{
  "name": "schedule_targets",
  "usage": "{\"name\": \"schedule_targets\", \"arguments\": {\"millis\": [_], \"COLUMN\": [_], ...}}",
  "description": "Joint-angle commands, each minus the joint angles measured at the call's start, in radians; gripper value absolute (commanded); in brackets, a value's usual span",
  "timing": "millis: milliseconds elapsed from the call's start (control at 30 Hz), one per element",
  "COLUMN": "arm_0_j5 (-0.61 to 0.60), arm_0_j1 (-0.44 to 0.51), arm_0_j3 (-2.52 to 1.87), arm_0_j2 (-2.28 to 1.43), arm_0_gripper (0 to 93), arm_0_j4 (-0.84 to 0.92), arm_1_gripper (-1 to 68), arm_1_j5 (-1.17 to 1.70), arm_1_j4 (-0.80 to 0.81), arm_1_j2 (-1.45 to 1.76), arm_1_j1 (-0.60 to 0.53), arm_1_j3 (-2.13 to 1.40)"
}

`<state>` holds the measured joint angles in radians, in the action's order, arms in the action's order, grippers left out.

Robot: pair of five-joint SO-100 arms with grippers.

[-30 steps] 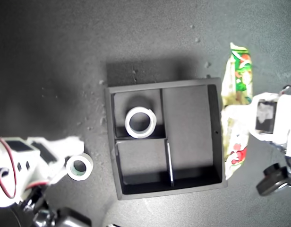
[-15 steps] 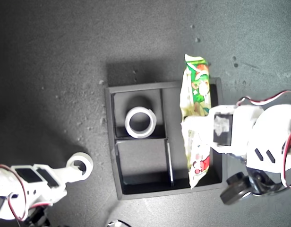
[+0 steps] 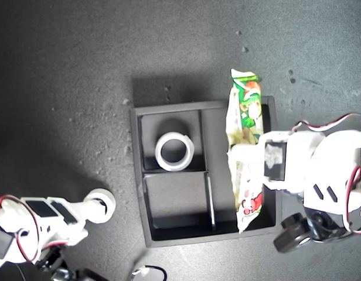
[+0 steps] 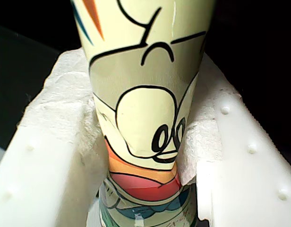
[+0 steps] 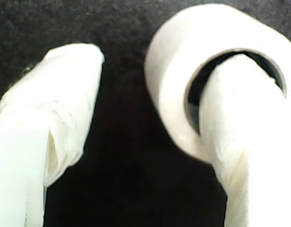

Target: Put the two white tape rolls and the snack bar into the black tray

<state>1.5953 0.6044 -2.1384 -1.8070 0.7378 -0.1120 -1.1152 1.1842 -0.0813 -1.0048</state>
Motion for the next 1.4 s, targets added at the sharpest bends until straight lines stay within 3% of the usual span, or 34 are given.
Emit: {"name": "schedule_targets", "arguments": {"millis": [0,67,167,233,300,400,700,900,1133,1367], "arm_0_j5": [0.017,0.012,0.02,0.035,0.029,-0.008,-0.176,-0.319,-0.388,-0.38], "arm_0_j1": [-0.002,-0.002,-0.006,-0.015,-0.028,-0.04,-0.12,-0.158,-0.178,-0.222], "arm_0_j3": [-0.002,0.0,0.005,0.005,0.012,0.061,0.445,0.79,1.127,1.193], "arm_0_j2": [0.02,0.041,0.072,0.089,0.106,0.107,0.063,0.21,0.449,0.565], "arm_0_gripper": [15.9,15.8,10.5,1.7,0.1,0.0,0.0,0.0,0.0,0.0], "arm_0_j4": [-0.034,-0.049,-0.06,-0.061,-0.064,-0.021,0.356,0.472,0.583,0.66], "arm_1_gripper": [-0.3,0.0,13.8,22.3,28.7,30.9,22.5,0.0,-0.3,-0.4], "arm_1_j5": [-0.009,-0.006,0.0,0.0,-0.003,-0.011,-0.101,-0.278,-0.485,-0.618], "arm_1_j4": [0.017,0.014,-0.005,-0.014,-0.018,-0.028,-0.213,-0.176,-0.097,0.008], "arm_1_j2": [0.011,0.011,0.011,0.011,0.011,0.011,0.046,0.206,0.518,0.594], "arm_1_j1": [-0.012,-0.02,-0.034,-0.037,-0.037,-0.026,0.026,0.106,0.181,0.146], "arm_1_j3": [0.006,0.002,-0.008,-0.018,-0.037,-0.054,-0.029,-0.233,-0.569,-0.796]}}
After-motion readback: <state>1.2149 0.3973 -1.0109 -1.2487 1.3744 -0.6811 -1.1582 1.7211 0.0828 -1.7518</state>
